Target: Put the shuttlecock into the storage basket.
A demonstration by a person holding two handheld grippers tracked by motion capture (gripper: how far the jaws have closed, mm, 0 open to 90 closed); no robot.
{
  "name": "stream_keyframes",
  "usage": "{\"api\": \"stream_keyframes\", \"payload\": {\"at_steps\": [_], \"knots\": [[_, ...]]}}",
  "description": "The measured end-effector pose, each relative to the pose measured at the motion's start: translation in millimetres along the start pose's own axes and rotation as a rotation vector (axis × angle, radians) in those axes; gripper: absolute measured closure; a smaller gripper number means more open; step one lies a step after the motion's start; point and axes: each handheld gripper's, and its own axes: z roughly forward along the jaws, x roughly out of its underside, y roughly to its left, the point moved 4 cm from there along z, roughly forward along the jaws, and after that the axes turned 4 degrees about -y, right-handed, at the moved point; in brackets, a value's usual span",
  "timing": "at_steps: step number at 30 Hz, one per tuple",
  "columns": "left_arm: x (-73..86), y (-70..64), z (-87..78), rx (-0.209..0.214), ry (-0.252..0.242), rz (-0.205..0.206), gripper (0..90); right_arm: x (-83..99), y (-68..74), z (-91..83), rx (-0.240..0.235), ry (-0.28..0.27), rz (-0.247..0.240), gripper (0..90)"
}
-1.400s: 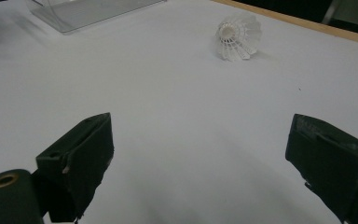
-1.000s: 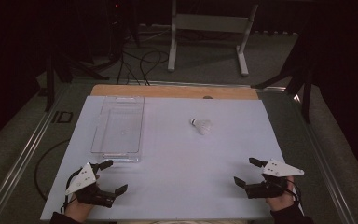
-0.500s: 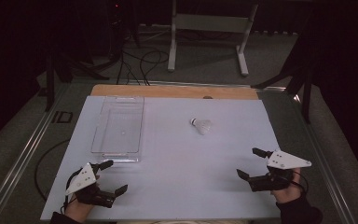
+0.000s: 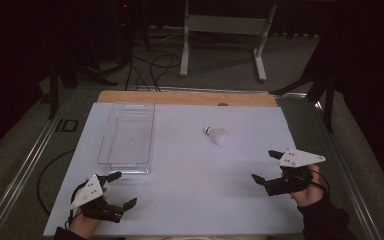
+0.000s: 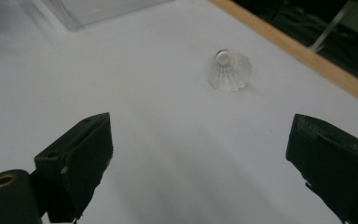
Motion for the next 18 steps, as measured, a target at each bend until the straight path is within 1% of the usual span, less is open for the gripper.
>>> {"api": "stream_keyframes", "payload": {"at_steps": [1,3,4,5,6,7,9,10,13,14,15,16,17,18], "knots": [[0.0,0.0,0.0,0.000,0.000,0.000,0.0,-0.8,-0.4,1.2,0.004,0.012,-0.008,7.5],[0.1,0.0,0.2,0.002,0.001,0.001,0.0,-1.9,-0.7,4.3,-0.005,0.045,-0.007,7.6],[0.1,-0.1,0.2,0.002,0.001,0.000,0.0,-2.6,-1.2,5.7,0.000,0.052,-0.005,7.6],[0.1,-0.1,0.3,0.002,0.001,0.001,0.0,-2.8,-2.0,7.4,-0.010,0.073,0.004,7.6],[0.1,-0.2,0.3,0.002,0.001,0.002,0.0,-3.0,-2.8,9.5,0.005,0.091,0.004,7.6],[0.1,-0.2,0.3,0.002,0.001,0.002,0.0,-3.3,-3.1,10.8,0.004,0.107,0.001,7.6],[0.1,-0.1,0.3,0.002,0.001,0.002,0.0,-3.7,-3.0,12.4,-0.004,0.114,0.008,7.6],[0.3,-0.2,0.4,0.001,0.003,0.003,0.0,-4.9,-3.0,14.9,-0.013,0.133,0.005,7.6],[0.3,-0.5,0.6,0.002,0.005,0.005,0.0,-6.1,-3.4,16.5,-0.010,0.136,0.014,7.6],[0.3,-0.6,0.6,0.003,0.004,0.005,0.0,-6.4,-4.1,18.7,-0.009,0.160,0.016,7.6],[0.3,-0.6,0.6,0.003,0.004,0.005,0.0,-6.4,-4.1,18.7,-0.009,0.160,0.016,7.6],[0.2,-0.6,0.5,0.002,0.002,0.006,0.0,-6.3,-5.6,21.1,-0.020,0.182,0.028,7.6],[0.2,-0.6,0.5,0.002,0.002,0.006,0.0,-6.3,-5.6,21.1,-0.020,0.182,0.028,7.6],[0.2,-0.5,0.5,0.002,0.003,0.007,0.0,-5.9,-7.6,23.6,-0.027,0.214,0.056,7.5]]}}
